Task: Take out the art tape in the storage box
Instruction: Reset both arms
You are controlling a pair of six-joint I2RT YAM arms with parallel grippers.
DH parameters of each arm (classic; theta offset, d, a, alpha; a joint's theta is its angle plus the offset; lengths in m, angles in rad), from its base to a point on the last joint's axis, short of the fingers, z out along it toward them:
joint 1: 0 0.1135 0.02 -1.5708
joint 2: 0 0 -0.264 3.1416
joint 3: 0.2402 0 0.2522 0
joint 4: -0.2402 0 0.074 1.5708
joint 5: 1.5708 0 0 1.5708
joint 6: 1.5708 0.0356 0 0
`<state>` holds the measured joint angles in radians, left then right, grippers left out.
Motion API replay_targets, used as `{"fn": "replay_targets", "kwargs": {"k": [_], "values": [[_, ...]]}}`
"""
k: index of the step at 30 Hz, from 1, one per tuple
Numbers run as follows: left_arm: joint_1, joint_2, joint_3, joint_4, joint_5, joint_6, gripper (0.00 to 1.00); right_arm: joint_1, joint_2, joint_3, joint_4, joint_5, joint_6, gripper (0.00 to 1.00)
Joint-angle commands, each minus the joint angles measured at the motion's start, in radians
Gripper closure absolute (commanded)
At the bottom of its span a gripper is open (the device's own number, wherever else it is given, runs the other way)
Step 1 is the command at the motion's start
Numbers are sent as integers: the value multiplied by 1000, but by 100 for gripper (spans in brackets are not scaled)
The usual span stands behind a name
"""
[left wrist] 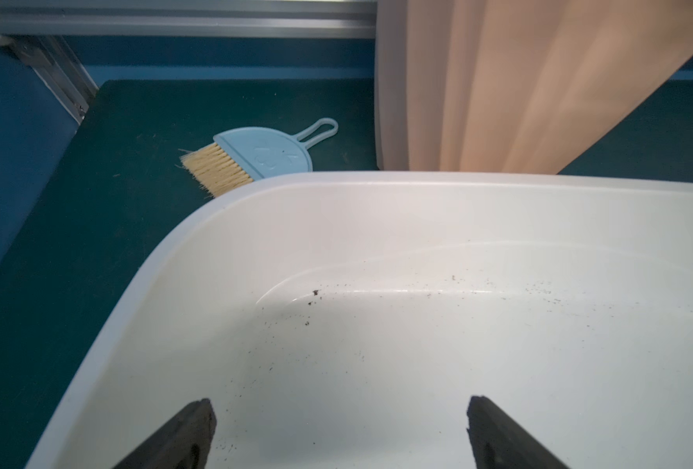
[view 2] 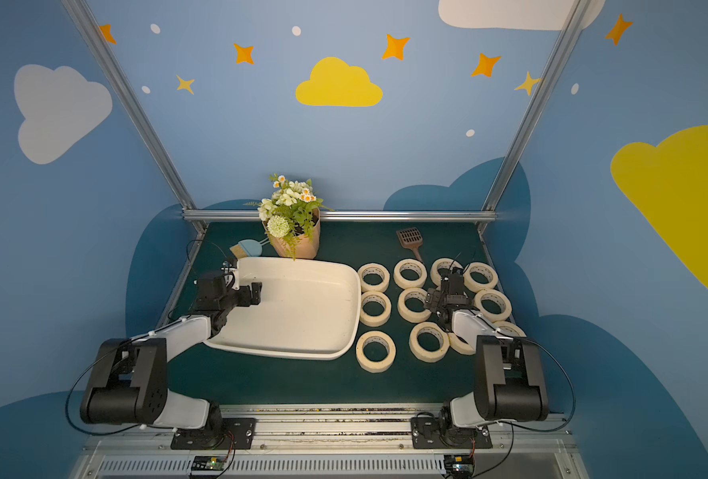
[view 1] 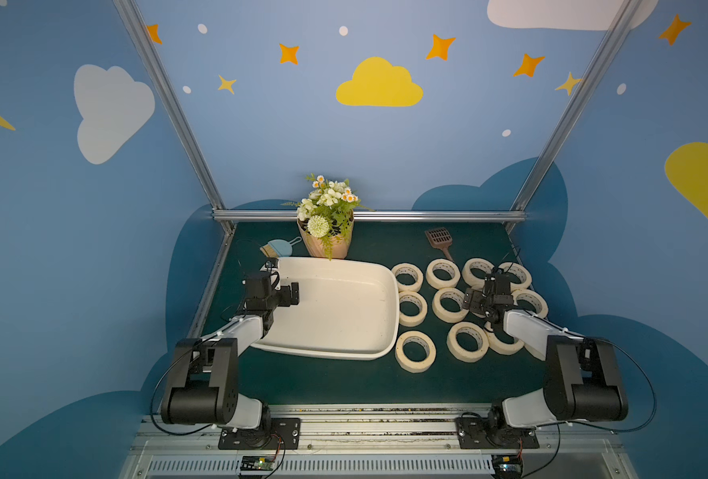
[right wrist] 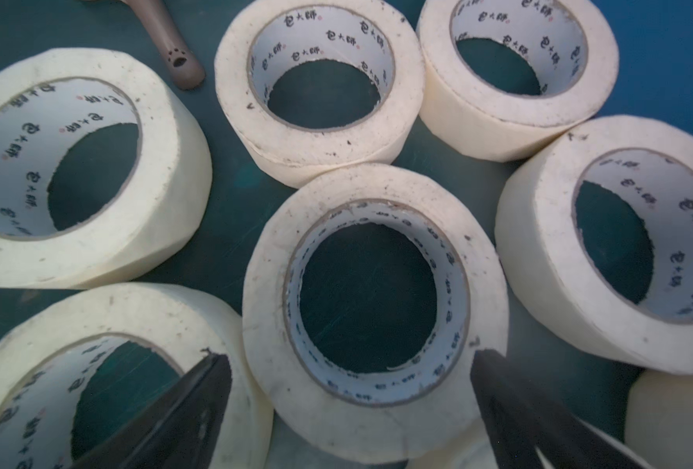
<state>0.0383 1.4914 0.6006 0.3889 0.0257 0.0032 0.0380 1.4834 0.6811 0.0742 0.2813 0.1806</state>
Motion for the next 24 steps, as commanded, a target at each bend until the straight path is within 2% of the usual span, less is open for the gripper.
{"fn": "replay_targets", "kwargs": {"k": [1, 4, 6, 8, 11, 12, 14, 16, 17, 20, 24], "values": [[20, 53, -33, 151, 72, -24, 0, -5, 44, 37, 153, -39, -87, 1], [32, 43, -43, 149, 98, -28, 0, 27, 53, 40, 166, -66, -146, 1], [33, 35, -61, 173, 110, -18, 0, 47, 12, -53, 280, -62, -173, 1], [31, 27, -86, 208, 121, -10, 0, 45, -30, -167, 448, -95, -180, 1], [31, 27, -113, 257, 126, -6, 0, 28, 67, -316, 879, -94, -157, 1], [32, 28, -119, 268, 125, -7, 0, 30, 79, -322, 893, -96, -163, 1], [29, 33, -150, 319, 98, -14, 0, 30, 27, -280, 714, -86, -139, 1], [31, 77, -204, 474, 91, -22, 0, 30, -25, -216, 509, -114, -174, 1], [31, 87, -211, 506, 91, -22, 0, 32, -12, -222, 548, -119, -182, 2], [28, 52, -188, 403, 84, -18, 0, 39, -13, -220, 537, -111, -184, 1], [22, 53, -192, 416, 76, -15, 0, 41, -13, -220, 540, -110, -187, 1]]}}
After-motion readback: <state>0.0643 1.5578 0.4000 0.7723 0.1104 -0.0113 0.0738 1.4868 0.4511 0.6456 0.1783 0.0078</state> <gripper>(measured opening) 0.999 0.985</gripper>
